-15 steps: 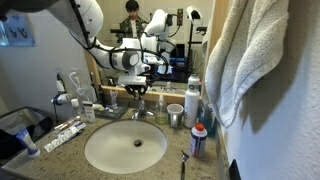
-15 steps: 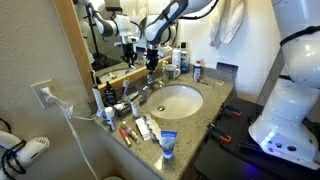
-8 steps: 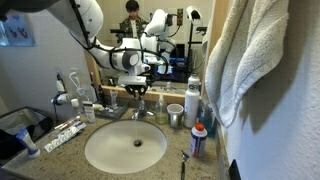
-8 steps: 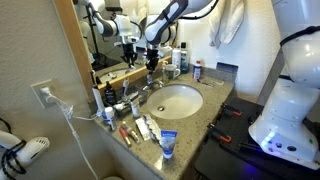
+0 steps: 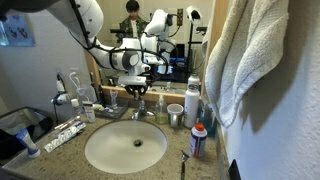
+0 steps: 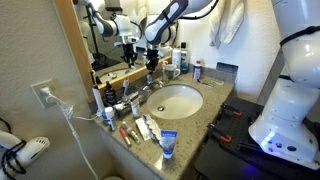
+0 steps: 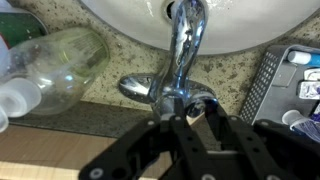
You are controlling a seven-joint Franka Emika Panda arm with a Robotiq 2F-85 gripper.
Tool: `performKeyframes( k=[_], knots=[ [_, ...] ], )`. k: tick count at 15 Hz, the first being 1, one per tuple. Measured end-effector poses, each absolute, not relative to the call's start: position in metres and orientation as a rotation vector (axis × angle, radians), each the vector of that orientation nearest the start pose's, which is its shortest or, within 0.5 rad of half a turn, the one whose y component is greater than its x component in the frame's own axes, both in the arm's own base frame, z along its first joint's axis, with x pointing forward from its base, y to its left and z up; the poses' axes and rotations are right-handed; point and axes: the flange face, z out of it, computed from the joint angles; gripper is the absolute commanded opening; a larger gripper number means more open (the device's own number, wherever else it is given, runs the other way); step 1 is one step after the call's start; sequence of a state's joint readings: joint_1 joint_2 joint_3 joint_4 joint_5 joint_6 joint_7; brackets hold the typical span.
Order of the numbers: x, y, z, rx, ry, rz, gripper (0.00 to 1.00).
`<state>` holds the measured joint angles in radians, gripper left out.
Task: Push the faucet handle upwards and then downwards
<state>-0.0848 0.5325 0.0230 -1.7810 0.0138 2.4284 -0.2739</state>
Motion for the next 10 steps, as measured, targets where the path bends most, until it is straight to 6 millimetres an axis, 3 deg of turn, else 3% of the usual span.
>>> performKeyframes(
  k=[10],
  knots=[
    [0.656, -0.050, 0.259, -3.109, -0.259, -0.187, 0.07]
  ],
)
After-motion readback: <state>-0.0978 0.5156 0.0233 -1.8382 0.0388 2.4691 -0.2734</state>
